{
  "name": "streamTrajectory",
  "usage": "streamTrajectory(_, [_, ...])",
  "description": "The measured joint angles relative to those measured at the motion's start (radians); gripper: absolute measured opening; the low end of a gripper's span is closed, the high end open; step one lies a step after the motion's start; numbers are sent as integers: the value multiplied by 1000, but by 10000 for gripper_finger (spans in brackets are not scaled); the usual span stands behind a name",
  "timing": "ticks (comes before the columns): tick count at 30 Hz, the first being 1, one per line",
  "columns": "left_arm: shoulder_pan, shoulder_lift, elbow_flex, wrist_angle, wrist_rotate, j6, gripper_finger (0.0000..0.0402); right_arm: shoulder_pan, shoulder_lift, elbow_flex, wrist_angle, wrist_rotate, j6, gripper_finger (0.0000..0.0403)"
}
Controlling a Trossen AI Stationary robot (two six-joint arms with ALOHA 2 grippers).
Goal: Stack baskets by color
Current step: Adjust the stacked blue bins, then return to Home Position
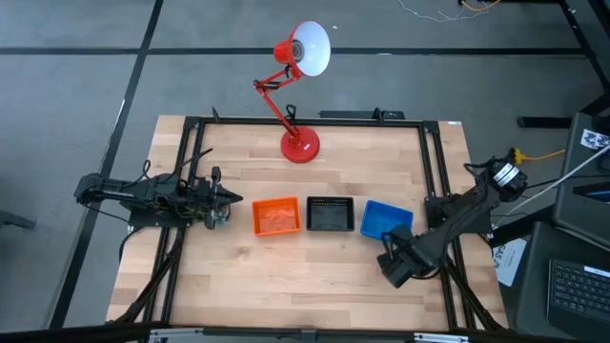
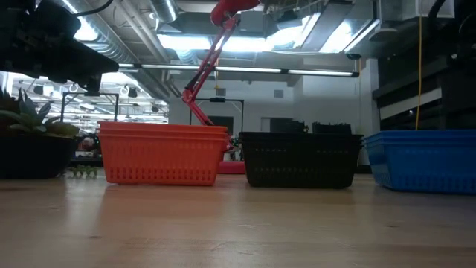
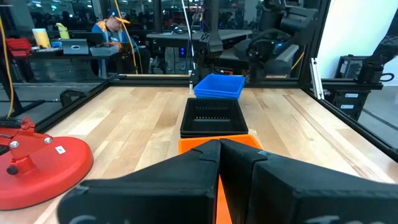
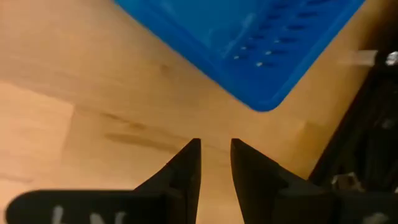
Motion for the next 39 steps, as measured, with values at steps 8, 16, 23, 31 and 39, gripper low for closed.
streamTrajectory(8, [0,0,0,0,0,0,1,0,10,0,-60,113,6,88])
streamTrajectory(16, [0,0,0,0,0,0,1,0,10,0,-158,126,59,88])
streamTrajectory(23, [0,0,0,0,0,0,1,0,11,0,-160,152,69,88])
streamTrajectory(31, [0,0,0,0,0,0,1,7,11,51,-72,20,85,88])
streamTrajectory(39, [0,0,0,3,0,-17,1,66,11,261,-48,109,-97,88])
